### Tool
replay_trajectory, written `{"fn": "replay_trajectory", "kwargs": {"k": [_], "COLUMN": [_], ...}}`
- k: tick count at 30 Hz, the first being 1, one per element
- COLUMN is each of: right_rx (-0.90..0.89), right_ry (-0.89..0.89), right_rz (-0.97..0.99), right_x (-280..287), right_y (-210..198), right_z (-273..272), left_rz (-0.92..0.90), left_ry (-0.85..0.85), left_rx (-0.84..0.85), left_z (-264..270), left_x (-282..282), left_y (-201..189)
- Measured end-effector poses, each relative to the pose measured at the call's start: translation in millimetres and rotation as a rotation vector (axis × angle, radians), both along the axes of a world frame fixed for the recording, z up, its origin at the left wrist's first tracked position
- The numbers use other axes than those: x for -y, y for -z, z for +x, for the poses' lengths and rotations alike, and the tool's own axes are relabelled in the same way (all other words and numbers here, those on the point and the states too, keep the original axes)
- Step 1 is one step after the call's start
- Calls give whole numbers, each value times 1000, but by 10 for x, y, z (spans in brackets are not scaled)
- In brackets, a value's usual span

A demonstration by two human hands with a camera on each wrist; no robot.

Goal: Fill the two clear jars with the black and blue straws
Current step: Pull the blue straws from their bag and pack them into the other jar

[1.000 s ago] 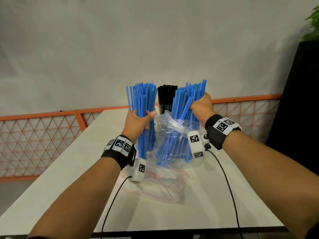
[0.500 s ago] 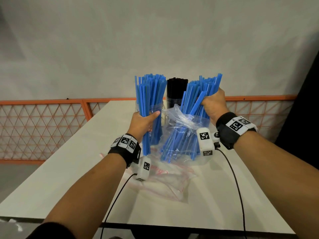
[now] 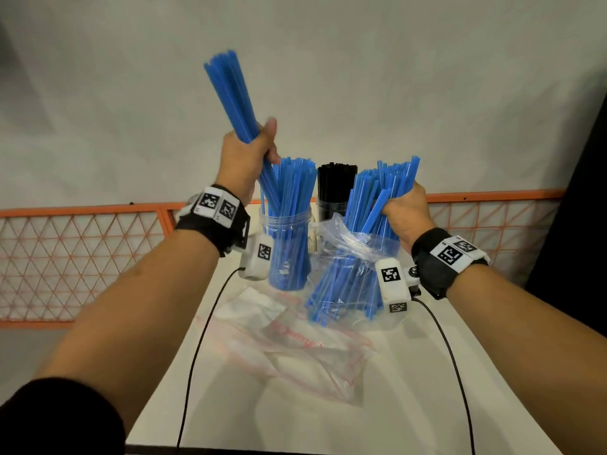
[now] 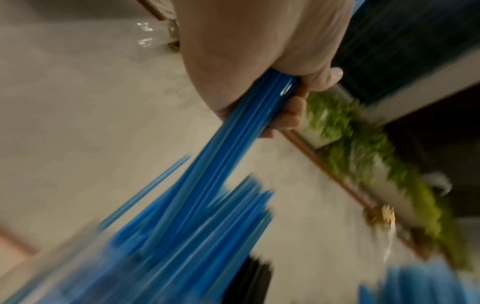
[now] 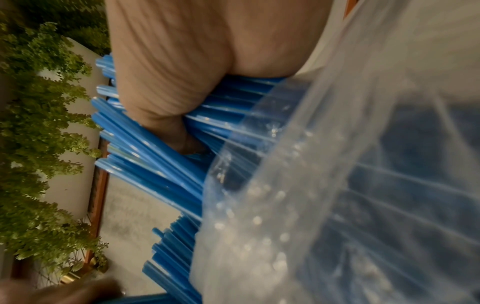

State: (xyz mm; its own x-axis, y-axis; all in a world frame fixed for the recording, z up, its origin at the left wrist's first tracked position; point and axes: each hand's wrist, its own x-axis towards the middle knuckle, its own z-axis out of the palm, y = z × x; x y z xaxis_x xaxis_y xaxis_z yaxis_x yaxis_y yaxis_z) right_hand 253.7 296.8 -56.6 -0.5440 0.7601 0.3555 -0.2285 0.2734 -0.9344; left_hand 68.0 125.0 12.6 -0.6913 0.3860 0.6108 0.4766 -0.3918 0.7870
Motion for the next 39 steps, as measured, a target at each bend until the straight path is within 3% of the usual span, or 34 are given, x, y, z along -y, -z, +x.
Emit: {"fn": "replay_trajectory", "kwargs": {"k": [4, 7, 11, 14, 18, 20, 24, 26, 28, 30, 36, 39], "right_rx": [2, 5, 0, -3, -5, -2, -5, -7, -6, -4, -17, -11], "right_ry": [-5, -6, 1, 0, -4, -5, -12, -12, -13, -9, -8, -20], "right_rz": [0, 2, 8, 6, 11, 18, 9, 10, 7, 11, 10, 18], "right_x": [-15, -26, -42, -56, -65, -61, -53, -48, -50, -52, -63, -79], "right_y": [6, 14, 14, 19, 33, 31, 24, 23, 23, 20, 38, 51], "right_z": [-3, -10, -28, -37, -35, -35, -27, -21, -21, -26, -33, -45], "left_rz": [-254, -239, -201, -273, -372, -512, -964, -899, -647, -514, -761, -640], "left_ry": [-74, -121, -286, -339, -408, -395, -309, -363, -427, -481, -402, -561], "left_rx": [87, 144, -45, -216, -619, -770, -801, -883, -997, -1045, -859, -983], "left_z": [-89, -148, -197, -217, -198, -176, -78, -26, 16, 96, 70, 28], "left_x": [-191, -258, -323, -365, -384, -408, -392, -351, -331, -343, -339, -309], "left_y": [503, 597, 283, 93, -22, -56, -4, 4, -19, -51, 64, -2]}}
